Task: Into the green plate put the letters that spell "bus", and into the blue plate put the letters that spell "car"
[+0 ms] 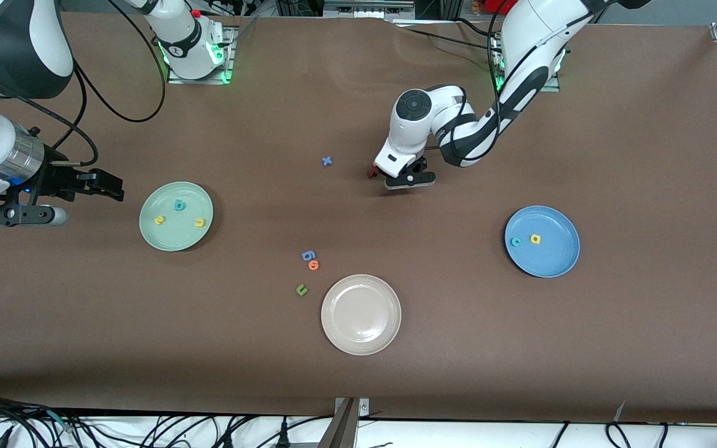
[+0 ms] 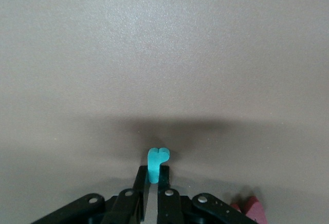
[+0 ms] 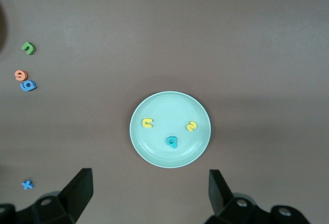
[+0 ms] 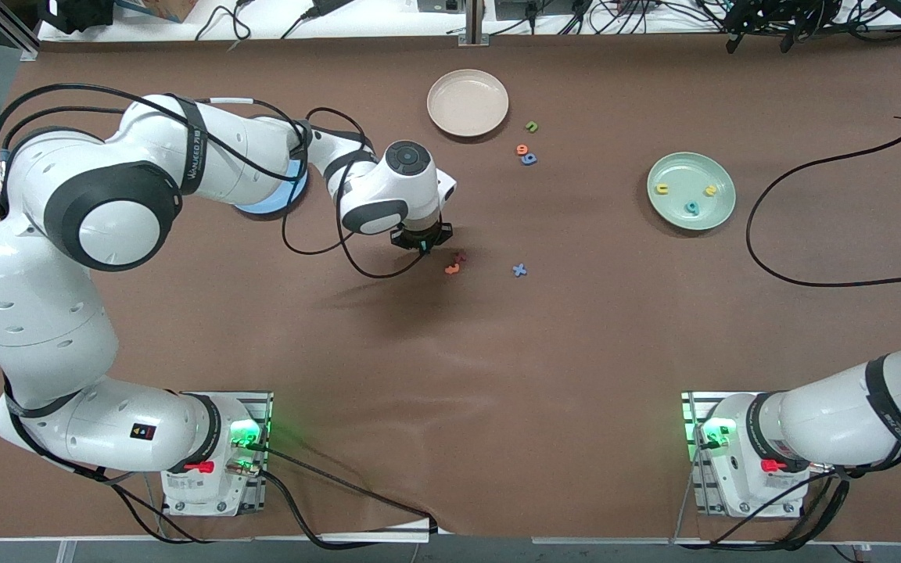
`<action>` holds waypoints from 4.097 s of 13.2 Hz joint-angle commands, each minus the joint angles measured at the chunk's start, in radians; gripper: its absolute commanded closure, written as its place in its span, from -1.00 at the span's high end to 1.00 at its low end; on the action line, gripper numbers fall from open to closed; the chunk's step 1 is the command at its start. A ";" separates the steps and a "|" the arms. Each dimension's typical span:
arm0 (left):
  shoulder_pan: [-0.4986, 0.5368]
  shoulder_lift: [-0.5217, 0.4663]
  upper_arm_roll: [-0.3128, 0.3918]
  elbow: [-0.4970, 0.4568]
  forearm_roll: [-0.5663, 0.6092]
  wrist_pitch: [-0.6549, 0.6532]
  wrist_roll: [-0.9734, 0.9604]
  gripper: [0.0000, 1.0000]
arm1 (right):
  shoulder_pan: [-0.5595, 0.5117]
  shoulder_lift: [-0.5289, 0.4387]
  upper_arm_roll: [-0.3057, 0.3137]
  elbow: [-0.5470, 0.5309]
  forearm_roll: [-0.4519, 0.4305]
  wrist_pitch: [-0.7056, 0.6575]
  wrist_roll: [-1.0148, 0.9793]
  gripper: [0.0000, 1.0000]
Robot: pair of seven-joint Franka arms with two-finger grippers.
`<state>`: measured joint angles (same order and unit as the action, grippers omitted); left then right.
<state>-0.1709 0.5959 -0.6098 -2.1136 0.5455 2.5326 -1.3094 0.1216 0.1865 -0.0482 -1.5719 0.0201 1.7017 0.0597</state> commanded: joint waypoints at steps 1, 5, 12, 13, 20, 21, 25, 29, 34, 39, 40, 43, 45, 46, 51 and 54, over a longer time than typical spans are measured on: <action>-0.004 -0.010 0.002 -0.025 0.036 -0.001 -0.031 -0.84 | -0.002 -0.013 0.008 -0.014 -0.017 0.000 0.016 0.99; -0.002 -0.010 0.002 -0.025 0.036 -0.001 -0.031 -1.00 | -0.002 -0.013 0.008 -0.014 -0.017 0.000 0.016 0.99; 0.024 -0.044 -0.001 0.003 0.024 -0.081 0.027 -1.00 | -0.002 -0.013 0.008 -0.014 -0.015 0.000 0.016 0.99; 0.037 -0.050 -0.004 0.006 0.021 -0.099 0.036 -1.00 | -0.002 -0.013 0.008 -0.014 -0.015 0.000 0.016 0.99; 0.128 -0.051 -0.030 0.111 -0.095 -0.236 0.223 -1.00 | -0.002 -0.013 0.008 -0.016 -0.015 0.000 0.016 0.99; 0.137 -0.047 -0.025 0.179 -0.149 -0.320 0.308 -1.00 | -0.002 -0.013 0.008 -0.016 -0.015 0.000 0.016 0.99; 0.249 -0.030 -0.022 0.366 -0.220 -0.668 0.615 -1.00 | -0.002 -0.013 0.008 -0.014 -0.014 0.000 0.016 0.99; 0.437 -0.027 -0.016 0.371 -0.205 -0.703 0.888 -1.00 | -0.002 -0.013 0.008 -0.016 -0.014 0.000 0.016 0.99; 0.510 0.045 0.071 0.437 -0.202 -0.696 1.070 -1.00 | -0.002 -0.013 0.008 -0.016 -0.014 0.000 0.016 0.99; 0.514 0.056 0.085 0.480 -0.167 -0.709 1.072 1.00 | -0.002 -0.012 0.008 -0.013 -0.006 0.001 0.017 0.99; 0.508 0.053 0.085 0.501 -0.165 -0.745 1.070 1.00 | -0.002 -0.012 0.008 -0.011 -0.005 0.001 0.017 0.99; 0.514 0.033 0.073 0.601 -0.187 -0.946 1.081 1.00 | -0.003 -0.012 0.008 -0.008 -0.003 0.001 0.017 0.99; 0.516 0.016 0.073 0.682 -0.254 -1.059 1.089 1.00 | -0.003 -0.010 0.007 -0.008 -0.003 0.000 0.017 0.99; 0.518 0.009 0.076 0.714 -0.260 -1.115 1.107 1.00 | -0.003 -0.010 0.007 -0.008 -0.003 0.000 0.017 0.99; 0.504 -0.111 0.195 0.790 -0.392 -1.206 1.226 1.00 | -0.003 -0.009 0.007 -0.007 -0.005 0.001 0.014 0.99; 0.294 -0.276 0.508 0.741 -0.535 -1.198 1.296 1.00 | -0.003 -0.009 0.007 -0.007 -0.005 0.000 0.014 0.99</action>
<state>0.2543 0.4541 -0.2655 -1.3086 0.0629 1.3345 -0.0628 0.1219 0.1869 -0.0474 -1.5728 0.0203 1.7017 0.0644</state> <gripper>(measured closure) 0.000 0.000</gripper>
